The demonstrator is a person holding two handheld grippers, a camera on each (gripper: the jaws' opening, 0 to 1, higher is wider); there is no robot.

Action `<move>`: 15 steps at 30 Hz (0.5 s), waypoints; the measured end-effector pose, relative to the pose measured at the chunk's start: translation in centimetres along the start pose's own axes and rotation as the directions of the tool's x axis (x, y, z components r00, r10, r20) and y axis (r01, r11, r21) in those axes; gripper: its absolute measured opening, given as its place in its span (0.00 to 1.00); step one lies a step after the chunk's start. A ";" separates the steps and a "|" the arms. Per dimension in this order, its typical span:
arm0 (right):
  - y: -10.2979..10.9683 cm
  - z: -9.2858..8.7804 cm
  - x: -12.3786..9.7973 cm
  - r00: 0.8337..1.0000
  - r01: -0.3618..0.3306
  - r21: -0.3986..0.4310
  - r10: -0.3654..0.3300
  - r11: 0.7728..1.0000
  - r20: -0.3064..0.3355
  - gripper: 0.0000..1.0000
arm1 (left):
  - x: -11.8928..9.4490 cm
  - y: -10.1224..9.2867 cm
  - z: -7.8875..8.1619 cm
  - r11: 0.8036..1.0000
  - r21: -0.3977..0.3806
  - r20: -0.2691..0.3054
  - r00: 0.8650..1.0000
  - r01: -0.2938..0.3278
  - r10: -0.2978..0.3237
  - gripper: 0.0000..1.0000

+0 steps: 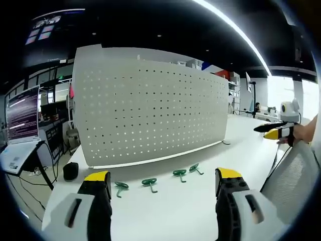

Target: Insert the hook assembly into the mounting plate slot until the hook locks in place.

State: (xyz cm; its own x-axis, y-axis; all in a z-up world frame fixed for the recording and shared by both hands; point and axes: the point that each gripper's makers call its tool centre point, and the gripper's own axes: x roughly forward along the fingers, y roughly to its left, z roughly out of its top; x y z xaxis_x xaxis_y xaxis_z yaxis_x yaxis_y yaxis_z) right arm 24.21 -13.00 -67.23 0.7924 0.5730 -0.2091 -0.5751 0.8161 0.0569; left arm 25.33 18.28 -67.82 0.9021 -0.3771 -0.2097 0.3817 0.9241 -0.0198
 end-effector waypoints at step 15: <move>0.1 0.1 -0.1 1.000 -0.006 0.016 0.005 1.000 0.006 0.65 | 0.0 -0.1 0.0 1.000 -0.006 0.000 1.000 0.006 -0.006 0.87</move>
State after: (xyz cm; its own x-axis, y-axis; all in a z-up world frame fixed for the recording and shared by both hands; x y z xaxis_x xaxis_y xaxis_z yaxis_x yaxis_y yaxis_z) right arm 24.14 -12.94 -67.10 0.7904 0.5779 -0.2029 -0.5763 0.8139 0.0733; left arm 25.27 18.19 -67.79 0.8997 -0.3829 -0.2094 0.3861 0.9221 -0.0269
